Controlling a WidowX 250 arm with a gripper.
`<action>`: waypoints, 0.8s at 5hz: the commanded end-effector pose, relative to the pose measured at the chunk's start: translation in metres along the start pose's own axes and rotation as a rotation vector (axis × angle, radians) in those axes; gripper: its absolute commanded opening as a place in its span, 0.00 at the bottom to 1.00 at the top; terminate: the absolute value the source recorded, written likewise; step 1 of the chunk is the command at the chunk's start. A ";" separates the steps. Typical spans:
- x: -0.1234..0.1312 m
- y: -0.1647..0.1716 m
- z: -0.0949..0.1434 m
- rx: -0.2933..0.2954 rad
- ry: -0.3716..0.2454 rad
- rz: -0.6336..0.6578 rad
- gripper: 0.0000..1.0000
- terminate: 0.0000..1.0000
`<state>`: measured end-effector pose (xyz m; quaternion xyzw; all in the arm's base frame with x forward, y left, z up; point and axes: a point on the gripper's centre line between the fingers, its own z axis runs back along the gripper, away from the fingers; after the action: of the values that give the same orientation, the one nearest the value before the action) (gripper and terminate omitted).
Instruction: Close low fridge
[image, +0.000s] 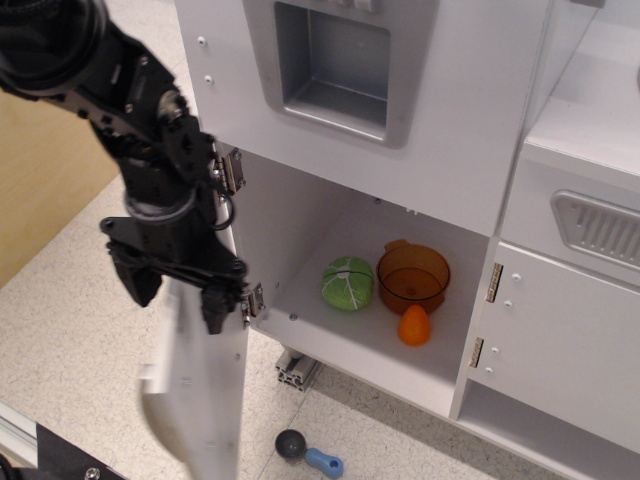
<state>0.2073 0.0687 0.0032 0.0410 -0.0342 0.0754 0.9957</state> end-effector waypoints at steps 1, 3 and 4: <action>0.023 -0.030 0.039 -0.053 -0.075 0.078 1.00 0.00; 0.010 -0.029 0.071 -0.130 -0.111 -0.003 1.00 0.00; -0.011 -0.012 0.063 -0.115 -0.094 -0.055 1.00 0.00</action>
<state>0.1878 0.0490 0.0540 -0.0142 -0.0716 0.0428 0.9964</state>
